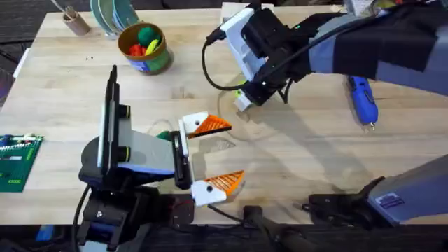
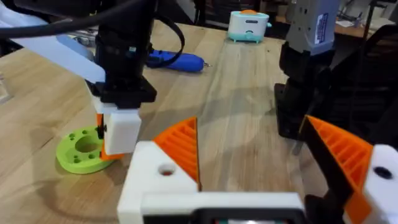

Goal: Pick up the gripper from the table and insert it into the empty holder that is missing its gripper. Then pick up a screw, insert it into the mounting hole, and use the screwdriver to tighten it. Finally, clean up the table by picking up the vegetable and placing it into the bucket.

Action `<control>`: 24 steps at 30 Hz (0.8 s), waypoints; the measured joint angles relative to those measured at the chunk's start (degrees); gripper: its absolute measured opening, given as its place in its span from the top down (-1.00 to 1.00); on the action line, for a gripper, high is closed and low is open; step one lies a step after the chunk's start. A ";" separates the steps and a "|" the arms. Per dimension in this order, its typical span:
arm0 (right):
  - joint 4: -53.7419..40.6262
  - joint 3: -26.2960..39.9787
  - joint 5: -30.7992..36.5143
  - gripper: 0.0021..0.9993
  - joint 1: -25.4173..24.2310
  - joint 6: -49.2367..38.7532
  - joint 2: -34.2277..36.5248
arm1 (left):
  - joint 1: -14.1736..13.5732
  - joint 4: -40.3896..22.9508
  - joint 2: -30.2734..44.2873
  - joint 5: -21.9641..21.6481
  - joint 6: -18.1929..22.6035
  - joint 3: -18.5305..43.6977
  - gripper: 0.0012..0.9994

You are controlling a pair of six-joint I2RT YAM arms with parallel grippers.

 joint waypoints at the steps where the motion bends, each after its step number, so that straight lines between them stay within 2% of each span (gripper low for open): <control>1: 0.01 0.00 0.06 -0.03 0.00 0.00 0.00 | 0.00 0.00 0.00 0.00 0.00 0.00 -0.99; 12: 1.25 0.00 0.39 0.24 0.07 0.00 0.00 | 0.00 0.00 0.00 0.00 0.00 0.00 -0.99; 24: 2.26 0.00 0.61 0.25 1.80 -1.13 -0.01 | 0.00 0.00 0.00 0.00 0.00 0.00 -0.99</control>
